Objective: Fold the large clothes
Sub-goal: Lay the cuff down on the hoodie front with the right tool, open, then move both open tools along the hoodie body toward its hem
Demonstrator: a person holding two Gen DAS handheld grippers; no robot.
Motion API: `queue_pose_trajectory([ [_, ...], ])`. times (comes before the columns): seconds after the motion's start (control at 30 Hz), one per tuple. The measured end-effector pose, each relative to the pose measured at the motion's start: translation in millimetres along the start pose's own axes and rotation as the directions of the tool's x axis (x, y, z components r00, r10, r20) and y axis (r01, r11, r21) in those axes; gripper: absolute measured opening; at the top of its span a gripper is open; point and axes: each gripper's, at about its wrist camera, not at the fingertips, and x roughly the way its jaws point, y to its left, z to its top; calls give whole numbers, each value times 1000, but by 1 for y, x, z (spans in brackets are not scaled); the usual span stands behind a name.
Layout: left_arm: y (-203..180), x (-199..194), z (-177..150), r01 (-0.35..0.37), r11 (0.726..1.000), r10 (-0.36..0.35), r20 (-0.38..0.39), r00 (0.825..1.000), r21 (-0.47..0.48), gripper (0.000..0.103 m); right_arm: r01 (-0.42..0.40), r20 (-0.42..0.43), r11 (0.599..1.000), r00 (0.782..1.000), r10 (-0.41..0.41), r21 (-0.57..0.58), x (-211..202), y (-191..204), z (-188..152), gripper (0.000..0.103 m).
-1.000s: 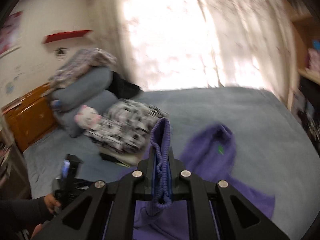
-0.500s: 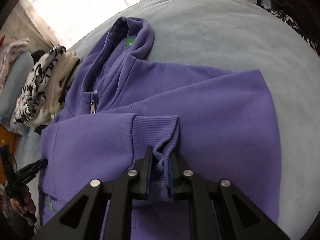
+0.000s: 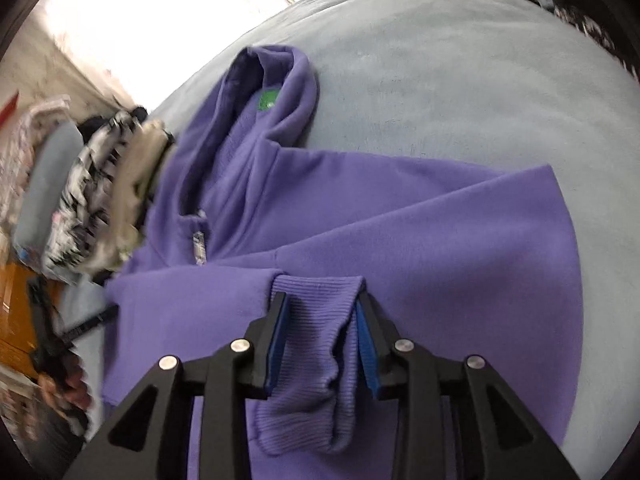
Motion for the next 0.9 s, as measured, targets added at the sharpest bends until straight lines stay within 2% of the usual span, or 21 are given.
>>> queue_pose_trajectory([
  [0.03,-1,0,2,-5,1000,5,4,1000,-8,18,66,18,997,998,-65,-38,-1,6,0,7],
  [0.07,0,-2,4,-4,1000,4,16,1000,-15,16,94,27,994,995,-92,-59,-2,8,0,5],
  [0.17,-3,-4,1,-34,999,34,59,998,8,16,108,99,992,990,-101,-66,-11,9,1,5],
  [0.23,-3,7,-4,-46,999,46,54,997,12,16,113,56,993,992,-110,-46,6,0,-3,5],
  [0.3,-5,9,-6,-58,997,54,76,996,46,18,128,66,990,990,-123,-64,8,2,-5,5],
  [0.43,-15,-5,-9,-107,988,95,107,990,115,23,72,22,997,997,-72,6,-14,-2,-4,10],
  [0.5,-16,-22,-15,-117,982,100,118,988,149,23,43,15,999,999,-44,24,-27,-4,-12,17],
  [0.57,-16,-38,-26,-87,981,68,114,991,173,23,35,9,999,999,-35,17,-42,-4,-27,29],
  [0.6,-15,-43,-31,-70,983,53,99,994,173,23,34,5,999,999,-34,15,-46,-4,-34,31],
  [0.67,-10,-52,-47,-17,988,12,39,999,150,23,16,-10,1000,1000,-16,22,-51,-4,-50,32],
  [0.8,2,-60,-86,46,995,-43,-37,998,85,25,-76,-22,991,997,78,110,-56,-7,-72,32],
  [0.9,4,-71,-106,55,997,-54,-17,998,61,30,-124,-29,983,991,129,134,-50,0,-74,32],
])
